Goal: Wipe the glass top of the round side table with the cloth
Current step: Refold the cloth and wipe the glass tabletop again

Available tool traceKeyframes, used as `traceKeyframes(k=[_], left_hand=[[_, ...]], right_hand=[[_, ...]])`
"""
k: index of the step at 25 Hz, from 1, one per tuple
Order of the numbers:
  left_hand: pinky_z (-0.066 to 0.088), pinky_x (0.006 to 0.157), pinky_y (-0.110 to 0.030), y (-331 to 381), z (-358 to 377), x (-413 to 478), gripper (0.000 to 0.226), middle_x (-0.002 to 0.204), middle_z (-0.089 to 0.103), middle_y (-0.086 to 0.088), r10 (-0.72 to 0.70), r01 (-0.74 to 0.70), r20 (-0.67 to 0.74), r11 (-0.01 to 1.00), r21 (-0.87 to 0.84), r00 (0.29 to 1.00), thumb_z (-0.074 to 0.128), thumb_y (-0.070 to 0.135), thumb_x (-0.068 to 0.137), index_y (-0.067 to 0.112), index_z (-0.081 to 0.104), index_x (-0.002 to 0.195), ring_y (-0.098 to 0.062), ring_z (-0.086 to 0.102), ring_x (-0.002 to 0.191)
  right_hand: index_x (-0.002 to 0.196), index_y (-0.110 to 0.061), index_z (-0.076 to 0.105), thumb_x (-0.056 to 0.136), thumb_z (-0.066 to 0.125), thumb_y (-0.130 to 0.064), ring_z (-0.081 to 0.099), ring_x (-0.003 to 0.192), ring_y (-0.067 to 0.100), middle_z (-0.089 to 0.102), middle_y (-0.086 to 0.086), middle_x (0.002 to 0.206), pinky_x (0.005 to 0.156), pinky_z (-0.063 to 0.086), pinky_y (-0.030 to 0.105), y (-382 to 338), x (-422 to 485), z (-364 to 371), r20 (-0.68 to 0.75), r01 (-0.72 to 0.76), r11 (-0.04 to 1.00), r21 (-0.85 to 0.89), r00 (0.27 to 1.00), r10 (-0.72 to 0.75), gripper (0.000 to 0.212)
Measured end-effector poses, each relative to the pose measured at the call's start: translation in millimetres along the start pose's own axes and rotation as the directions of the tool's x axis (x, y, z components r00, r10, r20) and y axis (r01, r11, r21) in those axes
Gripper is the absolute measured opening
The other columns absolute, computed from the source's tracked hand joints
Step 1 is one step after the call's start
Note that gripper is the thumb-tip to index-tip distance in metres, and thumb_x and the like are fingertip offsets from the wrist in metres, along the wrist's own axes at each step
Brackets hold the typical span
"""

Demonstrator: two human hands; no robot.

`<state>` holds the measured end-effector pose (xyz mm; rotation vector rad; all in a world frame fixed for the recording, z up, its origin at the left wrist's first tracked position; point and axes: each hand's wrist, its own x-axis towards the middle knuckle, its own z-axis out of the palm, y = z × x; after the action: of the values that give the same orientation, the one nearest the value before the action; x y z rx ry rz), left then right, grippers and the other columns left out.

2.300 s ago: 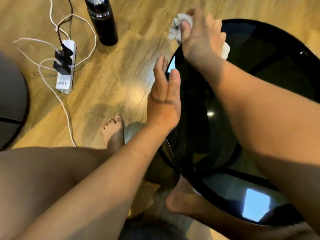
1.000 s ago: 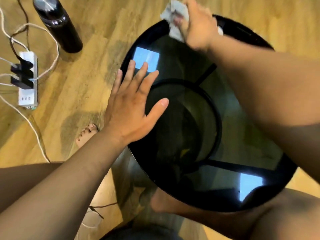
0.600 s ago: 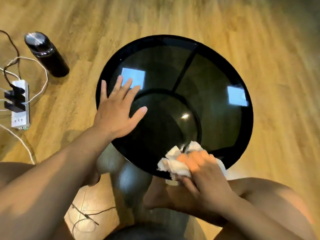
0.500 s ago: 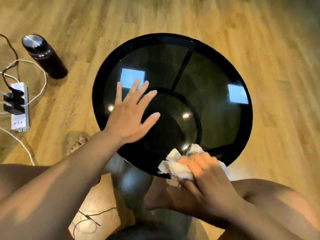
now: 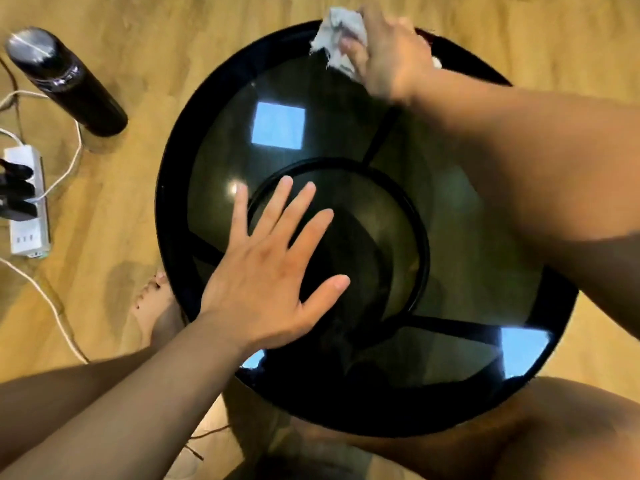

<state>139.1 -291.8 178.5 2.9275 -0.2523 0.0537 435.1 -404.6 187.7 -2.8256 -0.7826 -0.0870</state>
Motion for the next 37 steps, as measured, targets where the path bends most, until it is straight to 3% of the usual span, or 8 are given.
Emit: traceKeyframes(k=[3,6,10,16,19,24,30,37], left_hand=[[0.005,0.114,-0.067,-2.5,0.0,2.6,0.069,0.161,0.025,-0.01,0.002,-0.002,0.011,1.0,-0.012,1.0,0.026,0.065,0.095,0.019,0.034,0.146,-0.029,0.007,0.151],[0.003,0.115,-0.066,-1.3,-4.1,2.0,0.068,0.161,0.025,-0.009,-0.01,0.01,0.022,1.0,-0.011,1.0,0.023,0.064,0.095,0.021,0.033,0.146,-0.028,0.006,0.151],[-0.002,0.117,-0.063,-1.4,-5.3,4.5,0.069,0.161,0.024,-0.007,-0.039,0.038,0.05,0.999,0.018,0.998,0.019,0.065,0.094,0.024,0.031,0.147,-0.028,0.005,0.151],[0.001,0.117,-0.063,0.2,0.9,4.7,0.072,0.16,0.026,-0.008,-0.049,0.044,0.049,0.994,0.105,0.998,0.015,0.07,0.091,0.027,0.033,0.145,-0.03,0.008,0.151],[0.005,0.117,-0.062,0.6,3.1,5.4,0.074,0.161,0.024,-0.009,-0.046,0.039,0.061,0.993,0.115,0.997,0.015,0.073,0.089,0.027,0.032,0.145,-0.031,0.009,0.15],[0.009,0.117,-0.06,1.2,2.1,2.9,0.073,0.161,0.023,-0.01,-0.053,0.047,0.065,0.996,0.08,0.996,0.022,0.071,0.09,0.025,0.033,0.146,-0.031,0.009,0.151],[0.012,0.117,-0.06,-1.4,1.6,2.6,0.071,0.159,0.028,-0.01,-0.025,0.025,0.043,1.0,0.014,0.999,0.031,0.068,0.09,0.023,0.039,0.144,-0.03,0.013,0.15],[0.009,0.118,-0.057,0.1,-5.2,2.8,0.068,0.159,0.029,-0.008,-0.037,0.035,0.089,0.999,0.023,0.995,0.027,0.066,0.092,0.024,0.04,0.144,-0.028,0.012,0.151]], right_hand=[[0.137,-0.02,0.04,0.101,0.032,-0.049,0.056,0.106,0.034,0.059,0.017,0.118,0.077,0.041,0.041,1.6,38.1,3.5,0.028,-0.051,0.997,0.054,0.998,0.05,0.047],[0.136,-0.019,0.039,0.1,0.035,-0.05,0.052,0.115,0.038,0.057,0.02,0.125,0.087,0.041,0.045,-2.7,13.4,-7.1,0.067,-0.069,0.996,0.064,0.996,0.064,0.048],[0.135,-0.017,0.045,0.098,0.042,-0.048,0.05,0.115,0.04,0.055,0.019,0.122,0.09,0.042,0.049,-10.9,-127.8,-25.6,0.096,-0.023,0.999,0.034,0.995,0.019,0.048],[0.127,-0.028,0.051,0.09,0.048,-0.051,0.05,0.098,0.025,0.056,-0.001,0.111,0.076,0.035,0.036,-9.0,-362.8,-62.3,0.214,0.105,0.992,0.074,0.97,-0.119,0.044],[0.126,-0.029,0.053,0.092,0.045,-0.056,0.051,0.098,0.022,0.057,-0.001,0.109,0.078,0.04,0.037,10.4,-333.4,-66.9,0.262,0.137,0.985,0.107,0.952,-0.161,0.044],[0.132,-0.02,0.047,0.096,0.042,-0.052,0.053,0.107,0.037,0.061,0.014,0.114,0.092,0.043,0.05,46.0,-157.3,-42.3,0.119,0.037,0.996,0.083,0.992,-0.046,0.048],[0.146,-0.018,0.037,0.098,0.038,-0.052,0.051,0.127,0.035,0.053,0.013,0.141,0.097,0.041,0.034,58.7,31.1,-11.9,0.093,-0.032,0.99,0.138,0.995,0.019,0.059],[0.133,-0.022,0.043,0.096,0.041,-0.055,0.049,0.118,0.037,0.057,0.017,0.124,0.096,0.04,0.046,60.8,-72.1,-33.6,0.152,-0.075,0.993,0.09,0.986,0.061,0.049]])
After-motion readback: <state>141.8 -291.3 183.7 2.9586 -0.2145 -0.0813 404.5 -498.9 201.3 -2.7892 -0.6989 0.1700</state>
